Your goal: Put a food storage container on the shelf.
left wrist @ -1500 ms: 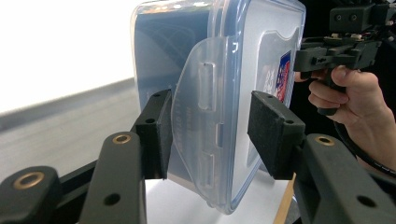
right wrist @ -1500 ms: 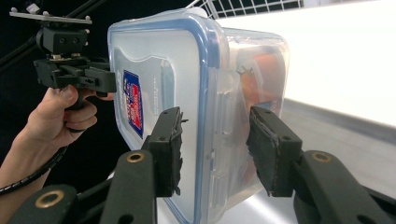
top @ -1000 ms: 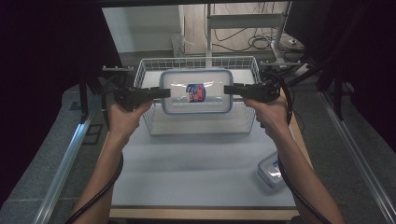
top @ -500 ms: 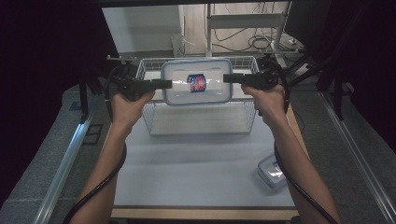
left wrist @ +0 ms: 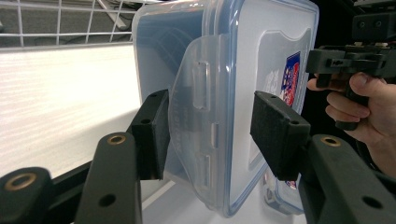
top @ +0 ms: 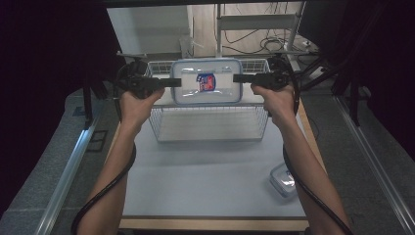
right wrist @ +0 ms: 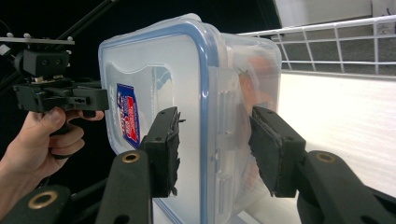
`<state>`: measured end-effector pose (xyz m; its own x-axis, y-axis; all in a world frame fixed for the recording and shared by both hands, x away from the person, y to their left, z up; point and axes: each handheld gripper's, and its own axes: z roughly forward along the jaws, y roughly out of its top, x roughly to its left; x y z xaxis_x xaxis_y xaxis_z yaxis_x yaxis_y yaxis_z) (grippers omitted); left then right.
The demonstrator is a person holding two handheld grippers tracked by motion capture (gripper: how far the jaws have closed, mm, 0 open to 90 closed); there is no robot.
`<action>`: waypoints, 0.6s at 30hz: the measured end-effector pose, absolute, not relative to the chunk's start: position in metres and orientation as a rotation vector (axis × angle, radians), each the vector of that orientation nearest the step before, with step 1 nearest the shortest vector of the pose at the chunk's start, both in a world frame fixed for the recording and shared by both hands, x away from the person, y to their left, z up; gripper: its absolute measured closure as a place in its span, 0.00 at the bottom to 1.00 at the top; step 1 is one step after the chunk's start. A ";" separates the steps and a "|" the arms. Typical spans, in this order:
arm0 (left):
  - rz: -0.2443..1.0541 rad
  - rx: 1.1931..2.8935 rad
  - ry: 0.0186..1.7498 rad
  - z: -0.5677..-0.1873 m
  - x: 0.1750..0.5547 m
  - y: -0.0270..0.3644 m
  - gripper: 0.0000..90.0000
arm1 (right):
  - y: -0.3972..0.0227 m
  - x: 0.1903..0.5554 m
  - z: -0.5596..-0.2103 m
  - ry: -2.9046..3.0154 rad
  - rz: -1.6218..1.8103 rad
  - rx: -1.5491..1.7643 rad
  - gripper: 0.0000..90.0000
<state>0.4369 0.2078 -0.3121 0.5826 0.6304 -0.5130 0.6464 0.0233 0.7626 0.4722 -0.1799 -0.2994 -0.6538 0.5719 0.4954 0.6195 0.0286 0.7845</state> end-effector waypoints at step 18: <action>0.094 1.669 1.076 -0.313 0.438 0.202 0.51 | -0.177 0.478 -0.300 -2.231 -1.762 -1.320 0.56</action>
<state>0.4383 0.2019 -0.3135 0.5854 0.6816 -0.4391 0.5951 0.0066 0.8036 0.4782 -0.1774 -0.3002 -0.6450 0.5955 0.4789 0.6038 0.0131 0.7970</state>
